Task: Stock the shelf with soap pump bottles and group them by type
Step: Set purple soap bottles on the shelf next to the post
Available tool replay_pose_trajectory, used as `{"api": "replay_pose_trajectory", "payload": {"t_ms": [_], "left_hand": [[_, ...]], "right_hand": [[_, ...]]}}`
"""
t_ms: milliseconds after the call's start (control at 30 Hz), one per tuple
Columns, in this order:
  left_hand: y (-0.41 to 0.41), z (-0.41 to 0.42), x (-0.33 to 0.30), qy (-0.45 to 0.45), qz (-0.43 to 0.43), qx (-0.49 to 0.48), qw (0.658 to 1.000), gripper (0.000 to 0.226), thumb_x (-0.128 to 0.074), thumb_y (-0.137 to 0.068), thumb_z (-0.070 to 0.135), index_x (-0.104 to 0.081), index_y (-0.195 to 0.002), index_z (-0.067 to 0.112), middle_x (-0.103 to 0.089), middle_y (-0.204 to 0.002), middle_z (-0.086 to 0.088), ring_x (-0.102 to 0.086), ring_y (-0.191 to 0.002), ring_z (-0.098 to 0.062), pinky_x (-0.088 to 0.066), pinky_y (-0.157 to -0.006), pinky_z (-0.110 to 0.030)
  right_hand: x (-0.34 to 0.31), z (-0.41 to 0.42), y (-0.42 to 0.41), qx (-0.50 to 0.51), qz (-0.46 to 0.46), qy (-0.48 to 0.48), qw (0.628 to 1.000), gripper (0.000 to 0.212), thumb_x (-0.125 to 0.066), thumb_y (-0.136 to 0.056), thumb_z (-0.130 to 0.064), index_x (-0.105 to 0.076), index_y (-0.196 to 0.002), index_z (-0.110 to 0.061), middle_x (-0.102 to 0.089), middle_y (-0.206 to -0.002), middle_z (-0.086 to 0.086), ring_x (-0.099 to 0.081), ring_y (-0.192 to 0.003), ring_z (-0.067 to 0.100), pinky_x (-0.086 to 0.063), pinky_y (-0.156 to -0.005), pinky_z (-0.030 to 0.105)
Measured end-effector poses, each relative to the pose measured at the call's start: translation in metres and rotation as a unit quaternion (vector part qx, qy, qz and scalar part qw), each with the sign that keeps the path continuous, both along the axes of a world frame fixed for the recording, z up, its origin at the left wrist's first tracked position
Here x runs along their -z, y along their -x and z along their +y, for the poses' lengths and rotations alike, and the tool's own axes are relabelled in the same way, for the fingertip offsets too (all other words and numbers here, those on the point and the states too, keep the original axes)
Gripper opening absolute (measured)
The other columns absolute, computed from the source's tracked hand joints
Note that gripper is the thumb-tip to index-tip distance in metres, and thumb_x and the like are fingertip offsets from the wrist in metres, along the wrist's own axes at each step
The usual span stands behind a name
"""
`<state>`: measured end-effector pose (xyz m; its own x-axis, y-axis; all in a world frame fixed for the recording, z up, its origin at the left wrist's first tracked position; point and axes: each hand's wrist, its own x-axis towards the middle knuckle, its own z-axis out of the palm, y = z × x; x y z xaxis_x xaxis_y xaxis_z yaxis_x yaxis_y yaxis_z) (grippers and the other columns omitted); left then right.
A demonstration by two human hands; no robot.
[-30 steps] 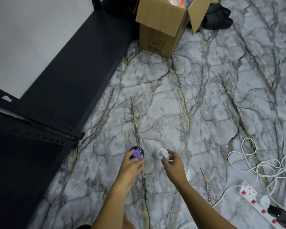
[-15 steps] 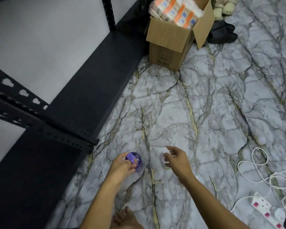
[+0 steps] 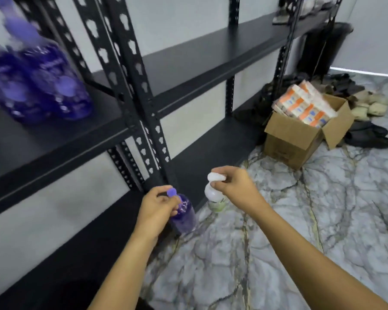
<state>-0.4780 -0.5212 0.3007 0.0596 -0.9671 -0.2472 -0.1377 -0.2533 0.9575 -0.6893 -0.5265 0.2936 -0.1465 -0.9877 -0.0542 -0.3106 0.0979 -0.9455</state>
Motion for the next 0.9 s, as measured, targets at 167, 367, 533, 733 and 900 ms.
{"api": "replay_pose_trajectory", "payload": {"t_ms": [167, 367, 533, 733, 900], "left_hand": [[-0.046, 0.013, -0.079, 0.097, -0.002, -0.036, 0.995, 0.022, -0.067, -0.087, 0.0, -0.064, -0.106, 0.011, -0.069, -0.067, -0.002, -0.062, -0.062, -0.013, -0.056, -0.067, -0.028], [-0.105, 0.045, -0.164, 0.171, 0.019, -0.074, 0.982, 0.016, -0.067, -0.087, 0.0, -0.068, -0.1, 0.009, -0.072, -0.07, -0.006, -0.063, -0.061, -0.01, -0.053, -0.058, -0.023], [-0.151, 0.074, -0.217, 0.19, 0.056, -0.113, 0.974, 0.011, -0.07, -0.085, 0.005, -0.07, -0.096, 0.01, -0.073, -0.074, -0.008, -0.062, -0.062, -0.011, -0.054, -0.057, -0.021], [-0.203, 0.105, -0.264, 0.22, 0.101, -0.147, 0.959, 0.009, -0.068, -0.088, 0.005, -0.07, -0.096, 0.001, -0.072, -0.072, -0.008, -0.062, -0.06, -0.011, -0.055, -0.057, -0.02], [-0.24, 0.128, -0.295, 0.253, 0.116, -0.171, 0.945, 0.011, -0.064, -0.091, 0.006, -0.069, -0.097, -0.001, -0.074, -0.074, -0.009, -0.065, -0.058, -0.01, -0.056, -0.057, -0.019]], "right_hand": [[-0.086, -0.011, -0.051, -0.058, 0.034, 0.089, 0.994, 0.024, -0.078, -0.082, -0.017, -0.073, -0.103, -0.028, -0.073, -0.1, -0.01, -0.069, -0.094, 0.007, -0.055, -0.089, 0.031], [-0.17, -0.006, -0.121, -0.12, 0.051, 0.166, 0.978, 0.023, -0.076, -0.085, -0.021, -0.075, -0.108, -0.021, -0.074, -0.098, -0.009, -0.069, -0.091, 0.004, -0.056, -0.083, 0.025], [-0.228, -0.001, -0.178, -0.169, 0.058, 0.232, 0.956, 0.018, -0.076, -0.085, -0.025, -0.076, -0.103, -0.021, -0.073, -0.094, -0.011, -0.068, -0.084, 0.001, -0.054, -0.07, 0.017], [-0.284, 0.005, -0.244, -0.209, 0.041, 0.303, 0.929, 0.01, -0.075, -0.087, -0.025, -0.076, -0.096, -0.022, -0.072, -0.087, -0.013, -0.064, -0.072, -0.006, -0.046, -0.062, 0.007], [-0.312, 0.005, -0.298, -0.228, 0.053, 0.336, 0.912, 0.021, -0.076, -0.086, -0.03, -0.076, -0.103, -0.017, -0.073, -0.093, -0.01, -0.064, -0.08, -0.004, -0.043, -0.064, 0.006]]}}
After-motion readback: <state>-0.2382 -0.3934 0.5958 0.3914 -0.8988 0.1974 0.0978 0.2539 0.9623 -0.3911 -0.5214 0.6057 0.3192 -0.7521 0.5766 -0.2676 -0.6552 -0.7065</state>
